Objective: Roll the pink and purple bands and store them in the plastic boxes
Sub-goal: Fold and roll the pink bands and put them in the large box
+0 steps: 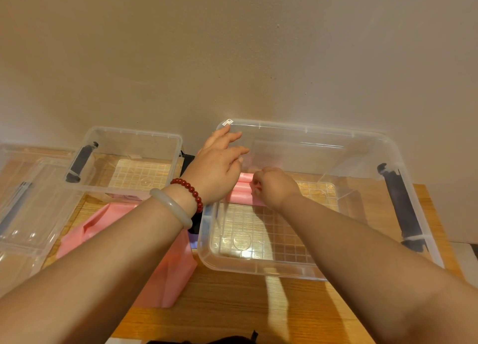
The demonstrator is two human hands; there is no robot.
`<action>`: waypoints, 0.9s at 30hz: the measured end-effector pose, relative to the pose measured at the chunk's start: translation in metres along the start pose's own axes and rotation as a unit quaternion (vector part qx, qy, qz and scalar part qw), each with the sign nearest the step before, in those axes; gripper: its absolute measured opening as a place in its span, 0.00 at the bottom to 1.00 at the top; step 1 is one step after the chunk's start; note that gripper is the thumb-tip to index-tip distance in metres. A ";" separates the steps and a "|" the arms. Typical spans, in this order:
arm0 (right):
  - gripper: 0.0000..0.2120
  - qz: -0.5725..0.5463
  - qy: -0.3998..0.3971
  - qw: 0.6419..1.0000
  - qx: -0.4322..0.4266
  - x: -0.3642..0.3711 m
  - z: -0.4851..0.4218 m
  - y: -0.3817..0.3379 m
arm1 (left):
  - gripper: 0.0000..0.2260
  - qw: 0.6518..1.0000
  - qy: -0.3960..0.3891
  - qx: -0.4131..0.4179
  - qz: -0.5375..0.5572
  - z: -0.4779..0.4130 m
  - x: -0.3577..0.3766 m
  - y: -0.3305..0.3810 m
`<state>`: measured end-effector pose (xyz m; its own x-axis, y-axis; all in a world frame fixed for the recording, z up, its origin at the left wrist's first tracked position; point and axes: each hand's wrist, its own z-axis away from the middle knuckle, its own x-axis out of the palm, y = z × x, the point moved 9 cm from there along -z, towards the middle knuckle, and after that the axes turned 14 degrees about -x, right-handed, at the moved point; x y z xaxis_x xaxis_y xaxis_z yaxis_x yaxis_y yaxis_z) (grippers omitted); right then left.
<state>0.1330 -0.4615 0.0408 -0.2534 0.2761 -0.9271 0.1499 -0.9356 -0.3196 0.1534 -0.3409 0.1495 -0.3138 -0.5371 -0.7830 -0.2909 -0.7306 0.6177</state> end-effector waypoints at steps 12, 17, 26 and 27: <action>0.12 -0.011 0.136 0.990 -0.026 -0.072 0.010 -0.033 | 0.16 1.000 -0.021 0.000 0.003 0.002 -0.007 0.000; 0.11 -0.025 0.195 0.980 -0.037 -0.089 0.011 -0.057 | 0.16 1.000 0.005 -0.001 -0.004 0.005 -0.026 -0.006; 0.08 -0.011 0.309 0.946 -0.099 -0.122 0.002 -0.128 | 0.17 0.999 0.020 -0.005 -0.031 0.020 -0.067 -0.039; 0.08 -0.006 0.311 0.944 -0.110 -0.124 -0.002 -0.139 | 0.17 0.999 0.019 -0.006 -0.034 0.020 -0.072 -0.044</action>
<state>0.1455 -0.3648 0.2001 0.3441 0.4253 -0.8371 0.3621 -0.8827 -0.2996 0.1704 -0.2615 0.1805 -0.2588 -0.5017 -0.8254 -0.2997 -0.7706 0.5624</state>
